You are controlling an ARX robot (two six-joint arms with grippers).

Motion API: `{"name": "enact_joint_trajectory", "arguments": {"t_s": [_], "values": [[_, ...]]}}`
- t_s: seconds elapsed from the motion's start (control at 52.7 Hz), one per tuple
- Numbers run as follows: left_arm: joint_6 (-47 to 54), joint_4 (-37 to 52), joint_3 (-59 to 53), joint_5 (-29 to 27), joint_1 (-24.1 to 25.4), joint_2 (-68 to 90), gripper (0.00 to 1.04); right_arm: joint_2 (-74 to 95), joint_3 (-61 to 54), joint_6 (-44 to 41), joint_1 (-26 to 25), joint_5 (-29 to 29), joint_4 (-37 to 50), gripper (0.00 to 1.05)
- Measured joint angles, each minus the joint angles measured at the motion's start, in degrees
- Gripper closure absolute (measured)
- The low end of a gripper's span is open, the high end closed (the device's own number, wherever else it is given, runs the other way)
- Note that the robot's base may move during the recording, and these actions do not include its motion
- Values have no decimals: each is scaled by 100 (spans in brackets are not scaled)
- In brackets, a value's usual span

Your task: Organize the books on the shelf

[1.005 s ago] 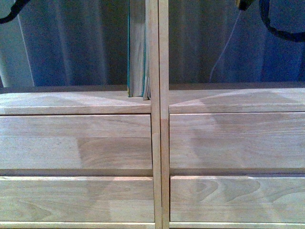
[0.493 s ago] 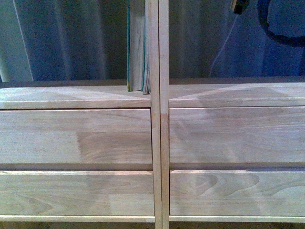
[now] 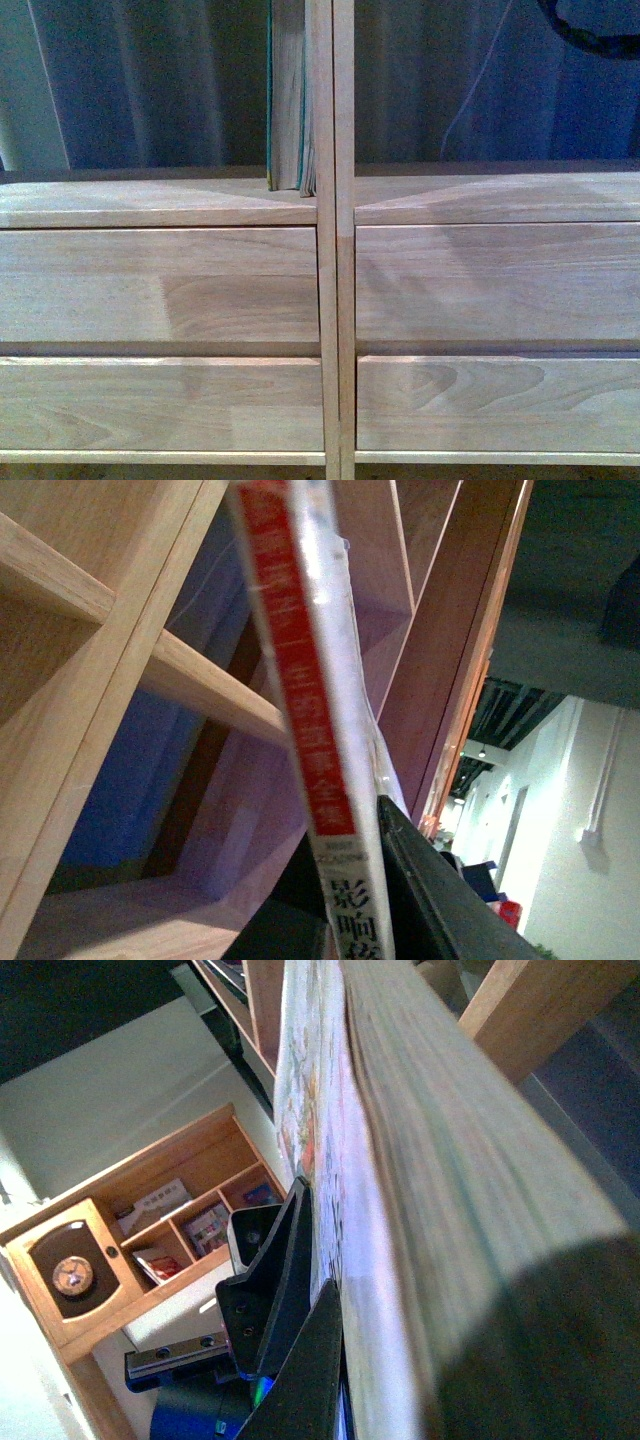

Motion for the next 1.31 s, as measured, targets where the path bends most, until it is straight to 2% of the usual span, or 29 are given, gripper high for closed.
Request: {"name": "enact_joint_trajectory", "arguments": {"t_s": [0.095,0.247,0.379,0.474,0.626,0.721,0.796,0.872,0.967,1.043,1.138,1.308], "values": [[-245,0,2,-35,4,-20,98,-24,-11,20,125,129,-63,97],[-258,-9,-61,-37,39,-68,98,-203,-173,-125,166,107,-177,75],[350,-444,-734,-446,164,-608,98,-525,-463,-258,-125,-175,-334,55],[905,-708,-1322,-809,350,-1147,98,-767,-629,-223,-667,-323,-315,41],[2315,-1303,-2365,-1294,730,-2011,98,-1045,-708,-35,-1941,-616,-162,18],[3025,-1519,-2468,-1491,879,-2037,98,-1073,-708,20,-2623,-726,-238,6],[3720,-1641,-2339,-1703,962,-1843,98,-1060,-706,57,-3029,-772,-229,7],[4465,-1692,-2028,-2168,1027,-1453,98,-1060,-684,55,-3375,-796,-280,7],[5552,-2140,-1147,-2935,1143,-645,98,-1128,-669,-111,-3755,-1040,-291,7],[5939,-2413,-588,-3220,1163,-175,98,-1202,-702,-111,-3891,-1158,-125,7],[6220,-2481,131,-3250,1080,420,98,-1399,-870,-81,-4039,-1303,116,7],[6631,-2710,1191,-3342,643,1204,98,-1482,-970,-79,-4072,-1375,205,7]]}}
